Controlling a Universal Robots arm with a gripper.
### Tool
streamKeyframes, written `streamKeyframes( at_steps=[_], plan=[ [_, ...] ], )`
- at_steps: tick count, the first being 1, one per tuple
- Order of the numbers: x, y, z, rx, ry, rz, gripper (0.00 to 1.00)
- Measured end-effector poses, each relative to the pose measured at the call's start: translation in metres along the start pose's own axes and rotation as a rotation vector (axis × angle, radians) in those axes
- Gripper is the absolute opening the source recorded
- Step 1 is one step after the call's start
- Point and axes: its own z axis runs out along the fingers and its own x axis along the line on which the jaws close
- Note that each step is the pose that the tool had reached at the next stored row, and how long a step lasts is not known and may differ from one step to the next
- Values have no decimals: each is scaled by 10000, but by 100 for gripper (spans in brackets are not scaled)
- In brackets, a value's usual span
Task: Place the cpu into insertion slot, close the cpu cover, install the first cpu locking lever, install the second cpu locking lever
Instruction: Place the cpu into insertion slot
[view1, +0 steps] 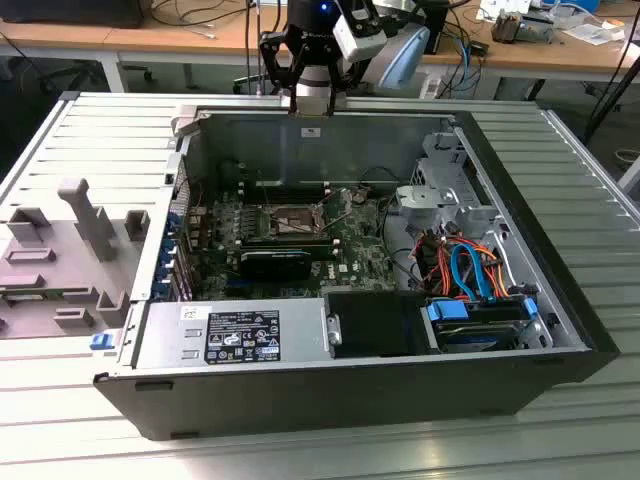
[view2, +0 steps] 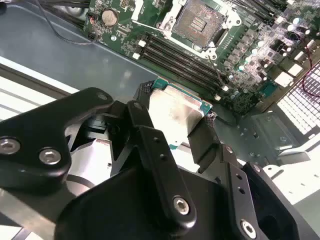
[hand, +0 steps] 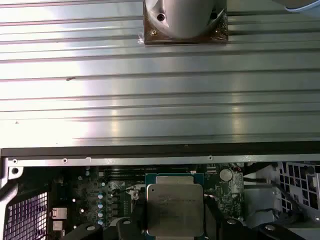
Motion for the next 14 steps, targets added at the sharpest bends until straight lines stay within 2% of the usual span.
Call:
streamKeyframes(
  at_steps=[14],
  plan=[
    [13,-15,20,-2,-1,0,55]
  ],
)
